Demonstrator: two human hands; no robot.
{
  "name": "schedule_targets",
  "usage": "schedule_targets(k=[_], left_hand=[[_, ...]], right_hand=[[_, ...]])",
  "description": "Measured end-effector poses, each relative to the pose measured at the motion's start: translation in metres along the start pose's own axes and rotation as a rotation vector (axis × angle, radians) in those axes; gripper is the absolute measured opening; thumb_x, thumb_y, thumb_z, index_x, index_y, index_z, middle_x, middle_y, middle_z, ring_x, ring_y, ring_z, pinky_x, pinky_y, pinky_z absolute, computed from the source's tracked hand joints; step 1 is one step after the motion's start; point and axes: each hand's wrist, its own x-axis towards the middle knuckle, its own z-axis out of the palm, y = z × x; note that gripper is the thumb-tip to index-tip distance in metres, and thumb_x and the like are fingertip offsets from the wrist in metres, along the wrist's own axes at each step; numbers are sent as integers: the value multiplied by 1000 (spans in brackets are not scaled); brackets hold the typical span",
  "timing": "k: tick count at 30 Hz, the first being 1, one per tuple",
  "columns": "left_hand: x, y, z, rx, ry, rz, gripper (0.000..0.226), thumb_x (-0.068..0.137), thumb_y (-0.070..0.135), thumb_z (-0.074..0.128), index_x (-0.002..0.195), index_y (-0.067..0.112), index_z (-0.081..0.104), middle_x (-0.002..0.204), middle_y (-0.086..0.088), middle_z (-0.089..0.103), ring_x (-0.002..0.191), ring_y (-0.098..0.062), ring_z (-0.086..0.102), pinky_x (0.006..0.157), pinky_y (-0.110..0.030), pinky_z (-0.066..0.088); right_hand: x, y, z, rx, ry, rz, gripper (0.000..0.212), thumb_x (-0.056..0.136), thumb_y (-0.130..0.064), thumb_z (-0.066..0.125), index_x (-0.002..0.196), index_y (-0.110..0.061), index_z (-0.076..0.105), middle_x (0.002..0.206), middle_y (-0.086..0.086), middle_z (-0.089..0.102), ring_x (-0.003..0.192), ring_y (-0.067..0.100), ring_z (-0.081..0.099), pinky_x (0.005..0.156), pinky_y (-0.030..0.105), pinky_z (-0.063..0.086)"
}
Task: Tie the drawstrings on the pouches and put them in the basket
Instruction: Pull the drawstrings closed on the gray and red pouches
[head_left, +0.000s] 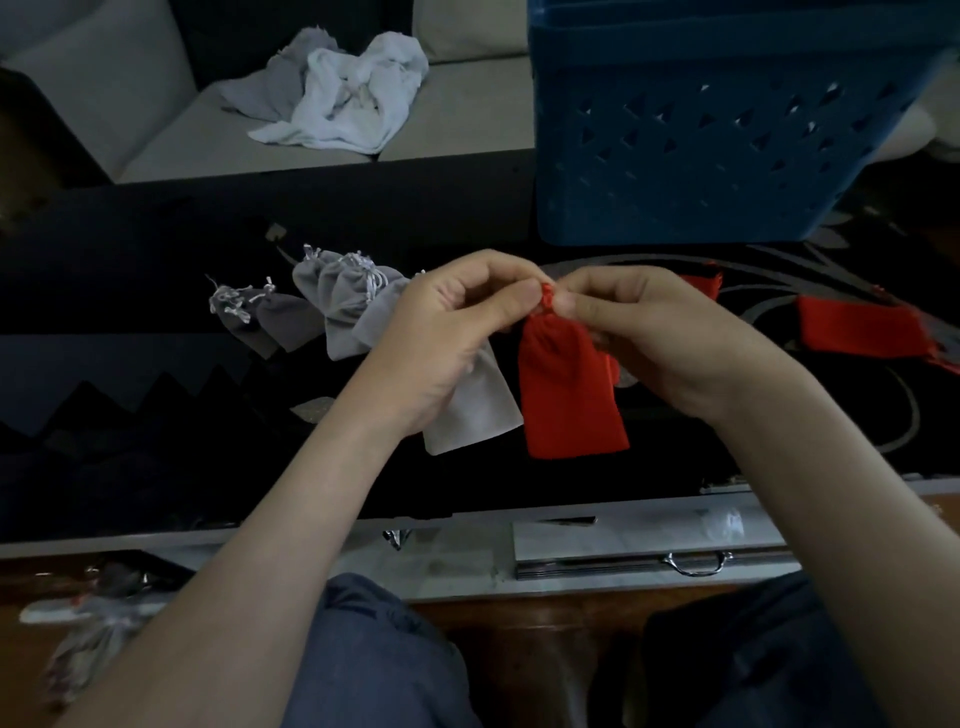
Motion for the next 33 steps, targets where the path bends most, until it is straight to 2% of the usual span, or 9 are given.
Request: schedule_targets(k=[4, 9, 13, 15, 18, 20, 23, 27, 33], left_hand=[[-2, 2, -2, -30, -56, -21, 10, 80, 15, 62, 88, 9, 65, 81, 7, 69, 83, -6, 63, 78, -19, 48], [-4, 6, -3, 142, -23, -12, 8, 85, 2, 64, 84, 10, 65, 76, 7, 65, 77, -7, 60, 75, -17, 49], [-3, 6, -4, 356, -15, 26, 7, 86, 4, 67, 82, 10, 66, 74, 7, 63, 72, -9, 55, 69, -19, 45], [-3, 7, -4, 418, -11, 32, 2, 85, 5, 68, 84, 8, 67, 76, 3, 65, 73, -10, 56, 69, -19, 46], [-4, 9, -3, 385, 8, -55, 1, 85, 7, 68, 85, 8, 68, 76, 6, 67, 73, -4, 60, 69, -17, 48], [-4, 7, -3, 344, 21, -145, 3, 86, 8, 66, 85, 10, 69, 72, 9, 67, 68, 4, 59, 66, -12, 45], [-2, 4, -5, 331, 12, -240, 5, 86, 10, 66, 89, 10, 70, 76, 4, 69, 68, 1, 60, 65, -12, 46], [-1, 6, -7, 320, -14, -299, 6, 85, 8, 67, 89, 10, 71, 80, -2, 70, 71, -3, 61, 65, -11, 49], [-2, 7, -4, 336, 19, -323, 6, 84, 8, 68, 82, 13, 70, 76, -1, 69, 70, -3, 60, 63, -10, 47]], right_hand=[[-1, 1, 0, 98, -46, 57, 15, 79, -23, 59, 80, -10, 65, 67, -2, 64, 60, 6, 60, 57, 15, 49], [1, 1, 0, 48, -29, 39, 18, 76, -25, 59, 81, -8, 63, 61, -3, 63, 54, 4, 58, 51, 14, 46], [2, 2, 0, -142, 17, 1, 13, 81, -25, 61, 79, -13, 66, 62, -3, 59, 53, 4, 48, 51, 14, 38], [2, 2, -1, -243, 45, -4, 11, 86, -19, 61, 78, -15, 67, 62, -2, 57, 52, 5, 46, 51, 20, 34], [3, 1, -1, -342, 60, -41, 11, 88, -17, 62, 79, -16, 67, 67, 2, 58, 59, 10, 48, 59, 24, 38], [3, 2, 0, -481, 86, -90, 9, 88, -20, 64, 80, -16, 67, 62, -9, 56, 60, 3, 48, 62, 18, 40], [4, 5, 4, -663, 147, -173, 8, 86, -24, 66, 81, -17, 66, 62, -15, 56, 58, -6, 49, 58, 8, 38], [3, 7, 4, -709, 162, -200, 9, 87, -25, 65, 81, -18, 66, 69, -10, 60, 61, -2, 50, 61, 17, 40], [3, 8, 7, -663, 162, -174, 10, 89, -24, 61, 81, -21, 65, 64, -13, 55, 58, -5, 47, 59, 9, 37]])
